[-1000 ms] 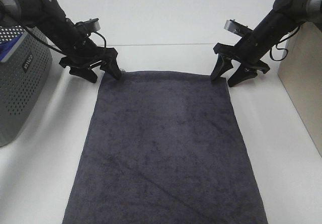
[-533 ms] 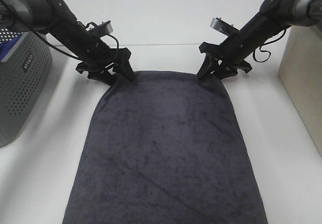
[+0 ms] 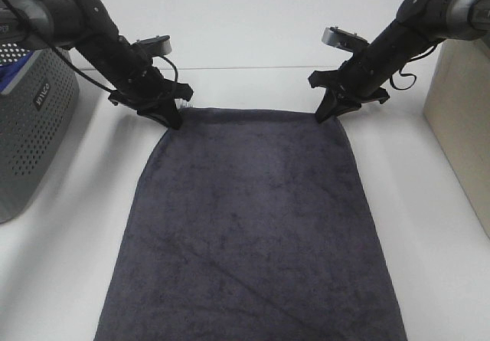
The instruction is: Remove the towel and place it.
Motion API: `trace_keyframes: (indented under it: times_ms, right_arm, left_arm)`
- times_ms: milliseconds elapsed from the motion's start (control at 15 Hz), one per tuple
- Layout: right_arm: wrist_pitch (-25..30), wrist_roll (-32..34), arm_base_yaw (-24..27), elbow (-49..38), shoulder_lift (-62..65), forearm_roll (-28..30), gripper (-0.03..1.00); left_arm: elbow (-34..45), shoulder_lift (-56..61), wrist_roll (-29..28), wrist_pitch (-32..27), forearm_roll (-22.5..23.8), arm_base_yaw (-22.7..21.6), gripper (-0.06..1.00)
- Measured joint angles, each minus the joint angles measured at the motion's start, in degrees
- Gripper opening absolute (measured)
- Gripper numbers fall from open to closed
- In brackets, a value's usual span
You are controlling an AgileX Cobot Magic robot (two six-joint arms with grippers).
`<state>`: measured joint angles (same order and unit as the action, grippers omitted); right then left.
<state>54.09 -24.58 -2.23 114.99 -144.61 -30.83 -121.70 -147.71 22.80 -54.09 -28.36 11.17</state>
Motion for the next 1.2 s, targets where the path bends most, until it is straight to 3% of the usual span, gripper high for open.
trace_keyframes:
  times_ms: [333, 600, 933, 1200]
  right_arm:
    - [-10.66, -3.44, -0.17, 0.0, 4.01, 0.23, 0.01]
    - [-20.51, -8.59, -0.17, 0.0, 5.27, -5.56, 0.01]
    - [-27.62, -15.64, -0.92, 0.0, 5.27, -11.97, 0.01]
    - [-32.2, -16.1, -0.92, 0.0, 5.27, -13.29, 0.01]
  left_arm:
    - [-7.62, -0.69, 0.0, 1.83, 2.12, 0.17, 0.01]
    - [-9.63, -0.69, 0.17, 8.88, 2.64, 0.29, 0.01]
    - [-9.8, -0.69, 2.58, 18.22, 3.09, 0.29, 0.01]
    - [-9.8, -0.69, 6.13, 22.57, 3.09, 0.34, 0.01]
